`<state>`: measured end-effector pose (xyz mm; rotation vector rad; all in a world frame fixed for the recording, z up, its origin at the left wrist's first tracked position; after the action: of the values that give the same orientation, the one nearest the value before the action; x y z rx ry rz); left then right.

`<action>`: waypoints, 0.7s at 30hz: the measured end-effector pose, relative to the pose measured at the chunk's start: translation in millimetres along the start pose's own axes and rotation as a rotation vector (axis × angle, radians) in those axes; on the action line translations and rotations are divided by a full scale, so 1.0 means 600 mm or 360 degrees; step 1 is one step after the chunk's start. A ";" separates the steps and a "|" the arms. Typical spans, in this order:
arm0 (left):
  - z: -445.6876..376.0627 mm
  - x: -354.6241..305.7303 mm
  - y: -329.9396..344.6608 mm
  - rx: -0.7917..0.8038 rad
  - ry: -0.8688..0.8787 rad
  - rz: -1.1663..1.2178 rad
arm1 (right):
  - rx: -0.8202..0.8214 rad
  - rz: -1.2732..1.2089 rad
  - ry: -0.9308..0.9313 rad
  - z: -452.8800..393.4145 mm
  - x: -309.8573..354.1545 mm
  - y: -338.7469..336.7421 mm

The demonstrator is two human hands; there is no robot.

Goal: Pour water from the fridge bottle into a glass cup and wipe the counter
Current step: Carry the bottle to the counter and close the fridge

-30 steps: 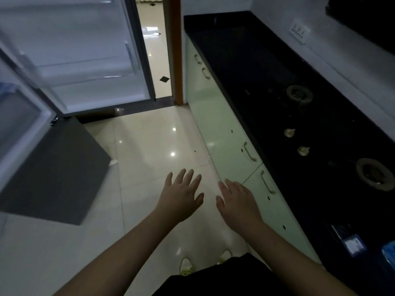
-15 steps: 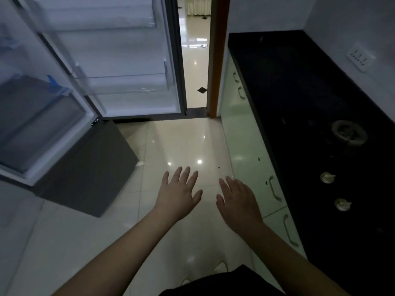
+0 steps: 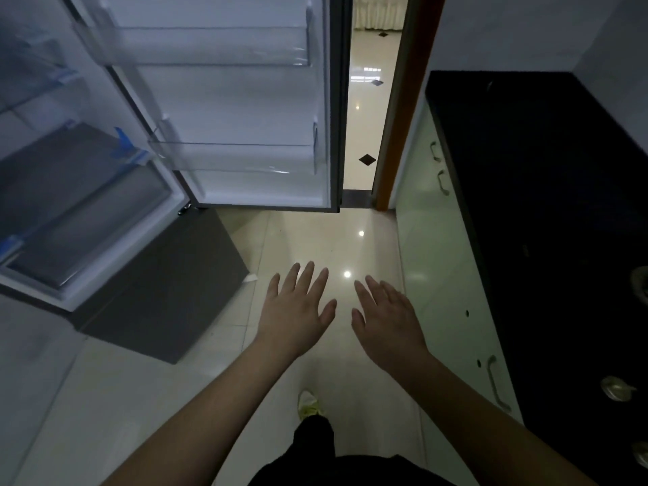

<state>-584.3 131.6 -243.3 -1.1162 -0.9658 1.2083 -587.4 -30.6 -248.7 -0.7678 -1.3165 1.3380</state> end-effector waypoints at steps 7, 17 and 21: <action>-0.120 0.087 -0.028 -0.0044 0.0006 0.0049 | -0.0140 0.0128 0.0041 -0.148 0.039 -0.029; -0.244 0.145 -0.061 -0.0045 0.0040 -0.0008 | -0.0018 0.0150 -0.0018 -0.298 0.038 -0.046; -0.299 0.135 -0.065 -0.0081 0.0053 0.0023 | 0.0073 0.0160 -0.0060 -0.355 0.015 -0.050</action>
<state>-392.0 188.8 -243.0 -1.1820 -0.9690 1.1790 -381.8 32.4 -257.8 -0.7894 -1.2866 1.4640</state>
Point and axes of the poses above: each hand's wrist, its own z-axis away from the middle knuckle, its own y-axis out of the palm, x = y × z, the point moved 3 cm from there along -z, towards the middle knuckle, and after that the axes turned 1 degree about -y, right-handed, at the moved point
